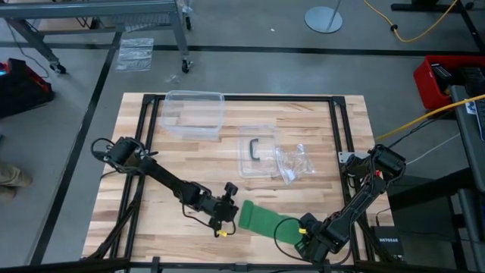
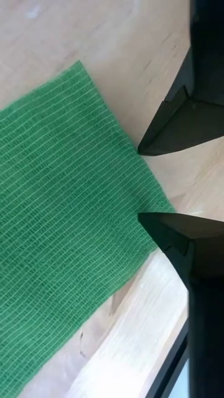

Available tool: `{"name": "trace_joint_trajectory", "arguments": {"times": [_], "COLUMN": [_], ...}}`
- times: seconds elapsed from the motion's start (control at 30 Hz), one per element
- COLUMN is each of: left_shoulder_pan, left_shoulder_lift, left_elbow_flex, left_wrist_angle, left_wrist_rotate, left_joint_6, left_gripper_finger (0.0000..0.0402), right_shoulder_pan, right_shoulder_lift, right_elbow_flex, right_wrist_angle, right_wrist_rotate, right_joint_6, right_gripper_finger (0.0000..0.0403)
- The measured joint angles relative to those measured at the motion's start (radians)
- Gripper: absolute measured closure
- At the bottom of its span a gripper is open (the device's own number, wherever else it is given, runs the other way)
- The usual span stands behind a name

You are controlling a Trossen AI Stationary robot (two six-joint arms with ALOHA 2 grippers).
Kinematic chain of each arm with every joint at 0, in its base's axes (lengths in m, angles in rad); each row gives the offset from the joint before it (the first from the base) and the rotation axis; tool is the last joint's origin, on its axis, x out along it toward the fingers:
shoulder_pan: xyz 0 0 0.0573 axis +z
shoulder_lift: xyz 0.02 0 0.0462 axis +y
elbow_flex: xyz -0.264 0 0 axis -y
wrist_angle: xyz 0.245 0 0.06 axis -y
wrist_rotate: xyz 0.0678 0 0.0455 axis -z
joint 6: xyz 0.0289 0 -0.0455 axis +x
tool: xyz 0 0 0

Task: Roll bandage
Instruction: Roll the green bandage

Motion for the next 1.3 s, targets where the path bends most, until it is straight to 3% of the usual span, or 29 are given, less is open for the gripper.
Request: {"name": "trace_joint_trajectory", "arguments": {"times": [0.43, 0.73, 0.97, 1.3], "left_shoulder_pan": [0.0, 0.023, 0.024, 0.024], "left_shoulder_lift": [0.062, 0.063, 0.063, 0.063], "left_elbow_flex": [0.0, 0.075, 0.098, 0.097], "left_wrist_angle": [0.203, 0.233, 0.223, -0.015], "left_wrist_rotate": [0.037, 0.074, 0.072, 0.037], "left_joint_6": [0.08, 0.161, 0.185, 0.144], "left_gripper_finger": [0.0396, 0.0396, 0.0396, 0.0396], "right_shoulder_pan": [-0.001, -0.001, 0.0, 0.0], "right_shoulder_lift": [0.0, 0.0, 0.0, 0.0], "right_elbow_flex": [0.0, 0.0, 0.0, 0.0], "right_wrist_angle": [0.018, 0.02, 0.017, 0.016], "right_wrist_rotate": [0.008, 0.007, 0.003, 0.0], "right_joint_6": [0.0, 0.0, 0.0, 0.0], "right_gripper_finger": [0.0237, 0.0237, 0.0237, 0.0237]}}
